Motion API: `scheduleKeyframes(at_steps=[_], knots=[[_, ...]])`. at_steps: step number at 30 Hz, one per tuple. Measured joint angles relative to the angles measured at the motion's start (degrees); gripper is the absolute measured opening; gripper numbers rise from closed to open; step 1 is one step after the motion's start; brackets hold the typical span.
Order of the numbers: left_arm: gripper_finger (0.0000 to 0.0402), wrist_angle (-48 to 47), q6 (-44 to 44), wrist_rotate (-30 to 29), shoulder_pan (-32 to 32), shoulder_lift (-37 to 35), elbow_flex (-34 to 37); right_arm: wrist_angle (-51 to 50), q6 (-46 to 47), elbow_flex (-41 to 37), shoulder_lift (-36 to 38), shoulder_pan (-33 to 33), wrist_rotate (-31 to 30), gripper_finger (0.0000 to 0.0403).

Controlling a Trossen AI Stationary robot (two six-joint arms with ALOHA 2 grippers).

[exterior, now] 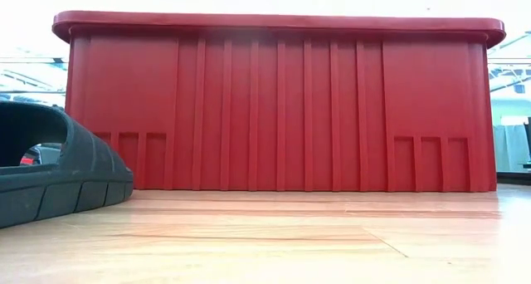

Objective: Pick and place slides into bin
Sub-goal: Put the black slipper into the red container

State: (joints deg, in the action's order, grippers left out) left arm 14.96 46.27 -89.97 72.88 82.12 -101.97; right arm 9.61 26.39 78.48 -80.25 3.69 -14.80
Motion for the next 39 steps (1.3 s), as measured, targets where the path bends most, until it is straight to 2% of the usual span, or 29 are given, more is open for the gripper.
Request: scheduleKeyframes(at_steps=[8,10,13,15,18,23,27,31,36,39], knots=[[0.0255,2.28,-9.17,0.89,1.17,3.54,0.02,-0.37,1.47,0.00,0.02,2.76,-0.05,0.0281],[0.0255,4.27,-12.20,7.47,1.54,3.16,0.02,-0.69,1.84,0.00,0.02,3.38,-0.07,0.0281],[0.0255,4.87,-16.62,22.05,1.49,2.13,0.02,-0.94,1.99,0.00,0.02,4.31,-0.09,0.0281],[0.0255,3.69,-18.43,25.96,1.34,1.78,-0.02,-0.87,2.05,0.00,0.02,4.80,-0.09,0.0281],[0.0255,-4.73,-22.85,26.74,-0.03,1.74,-0.06,-0.87,2.67,0.00,0.02,5.19,-0.07,0.0281],[0.0255,-22.79,-39.59,30.77,-3.58,1.82,-1.03,-0.85,2.98,0.00,0.02,5.97,-0.11,0.0281],[0.0255,-43.18,-58.64,38.28,-6.41,2.67,-1.77,-0.91,2.97,0.00,0.02,6.29,-0.09,0.0281],[0.0255,-59.57,-71.47,49.70,-10.15,5.63,-1.75,-1.36,3.04,0.00,0.02,6.24,-0.22,0.0281],[0.0255,-71.14,-75.55,66.15,-14.04,12.13,-1.75,-1.35,4.42,0.00,0.02,6.24,-0.20,0.0281],[0.0255,-74.70,-75.30,69.04,-15.16,16.26,-1.75,-2.05,4.44,0.00,0.02,6.24,-0.20,0.0281]])
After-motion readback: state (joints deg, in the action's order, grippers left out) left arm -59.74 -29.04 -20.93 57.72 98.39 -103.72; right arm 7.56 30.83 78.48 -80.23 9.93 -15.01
